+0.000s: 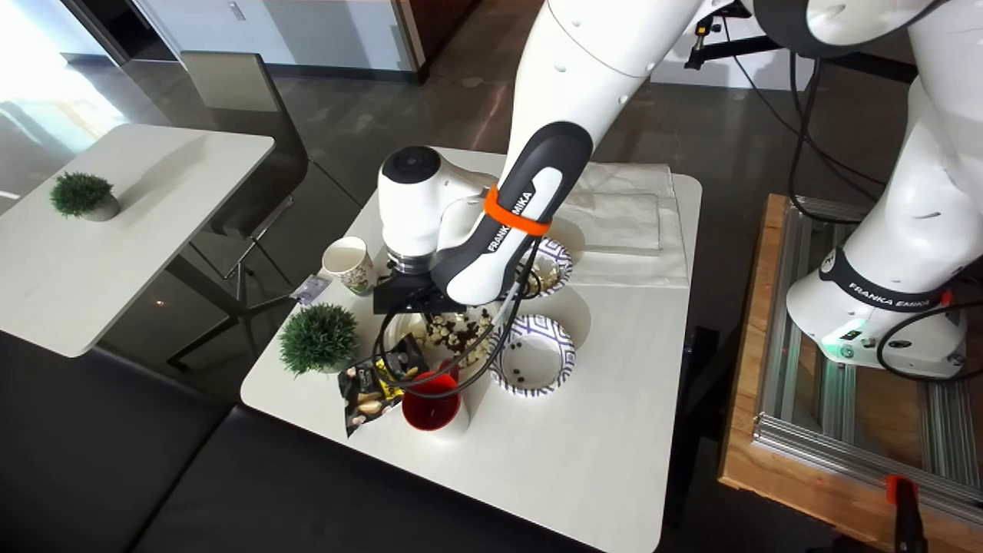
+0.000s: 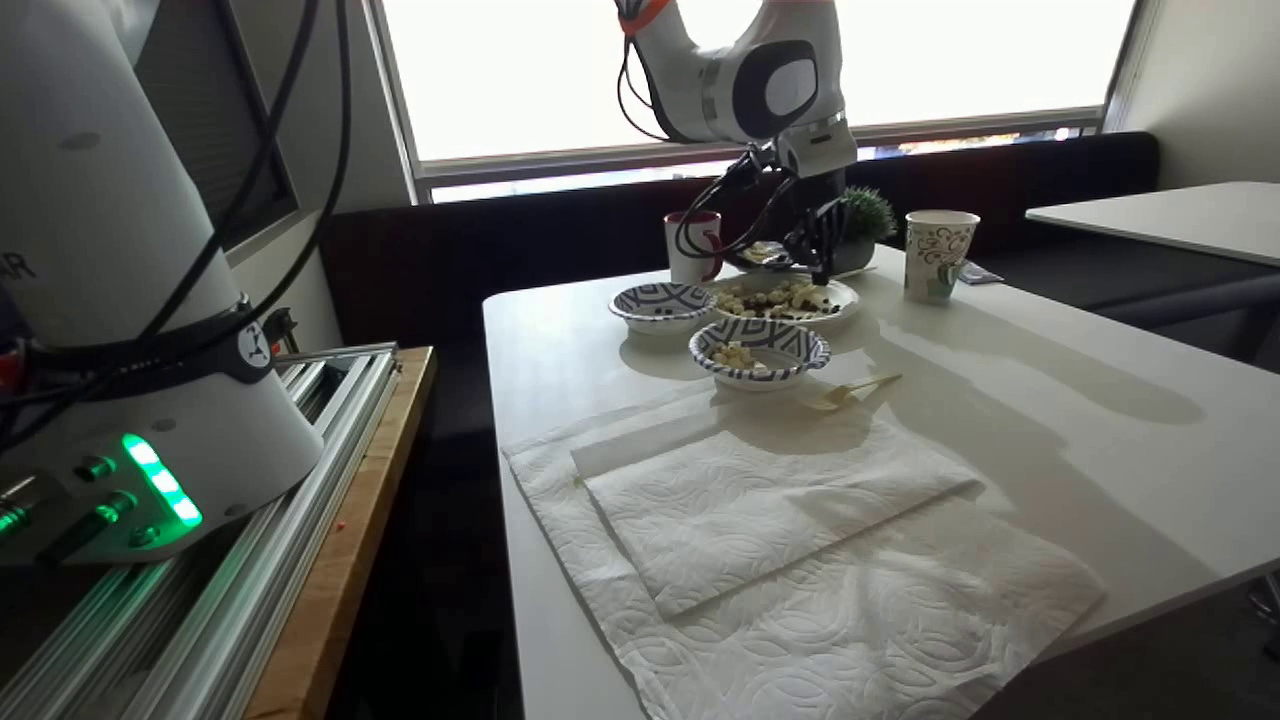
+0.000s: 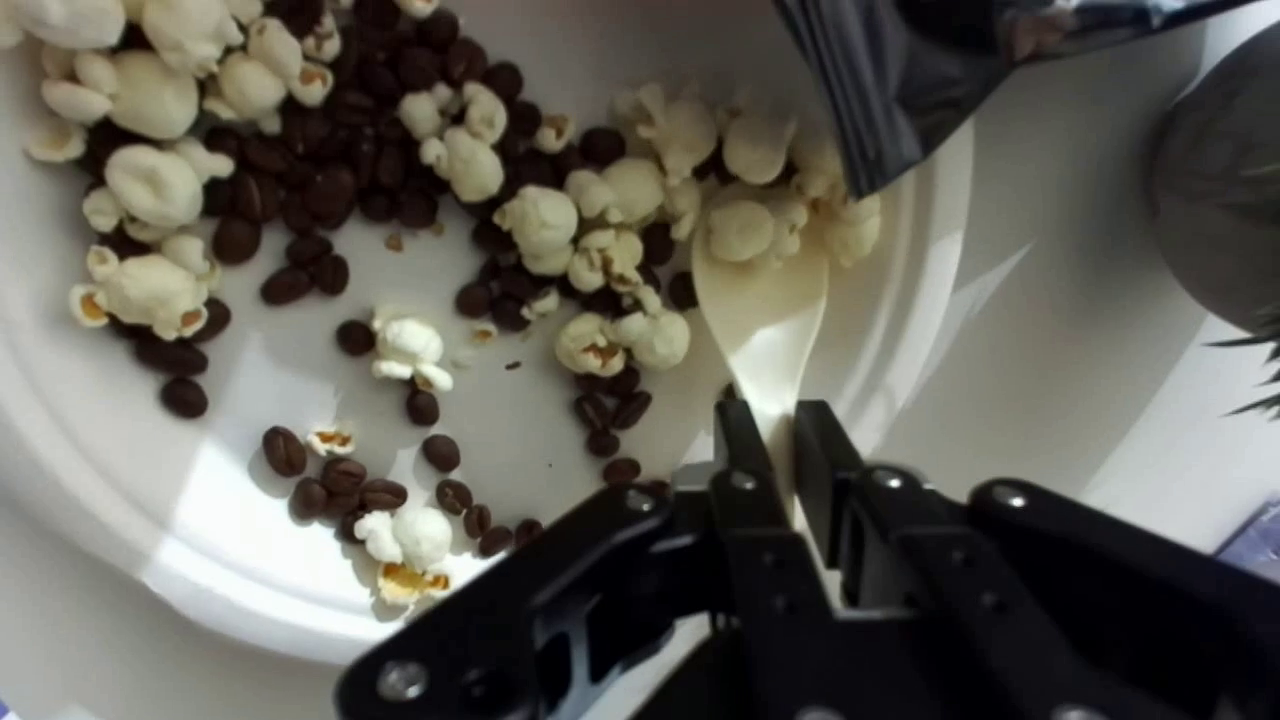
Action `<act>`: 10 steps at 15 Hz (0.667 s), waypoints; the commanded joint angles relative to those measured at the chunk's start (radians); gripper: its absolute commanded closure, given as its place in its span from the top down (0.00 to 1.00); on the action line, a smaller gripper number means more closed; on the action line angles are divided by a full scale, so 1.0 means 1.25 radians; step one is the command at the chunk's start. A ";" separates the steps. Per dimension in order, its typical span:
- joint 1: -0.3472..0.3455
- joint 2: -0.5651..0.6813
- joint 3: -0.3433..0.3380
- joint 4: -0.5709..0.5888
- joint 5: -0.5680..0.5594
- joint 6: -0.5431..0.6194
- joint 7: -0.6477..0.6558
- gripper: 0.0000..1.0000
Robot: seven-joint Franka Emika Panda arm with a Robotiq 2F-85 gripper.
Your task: Use the white spoon to place some contents from the whole bowl on the left into the bowl on the right twice.
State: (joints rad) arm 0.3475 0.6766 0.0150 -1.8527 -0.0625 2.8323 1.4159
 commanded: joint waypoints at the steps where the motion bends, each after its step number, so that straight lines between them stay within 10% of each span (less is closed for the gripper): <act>1: -0.063 -0.007 0.063 -0.010 0.090 0.020 -0.098 0.03; 10: -0.243 -0.026 0.236 -0.042 0.309 0.063 -0.415 0.03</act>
State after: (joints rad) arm 0.1190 0.6743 0.2321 -1.8601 0.2282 2.8907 1.0422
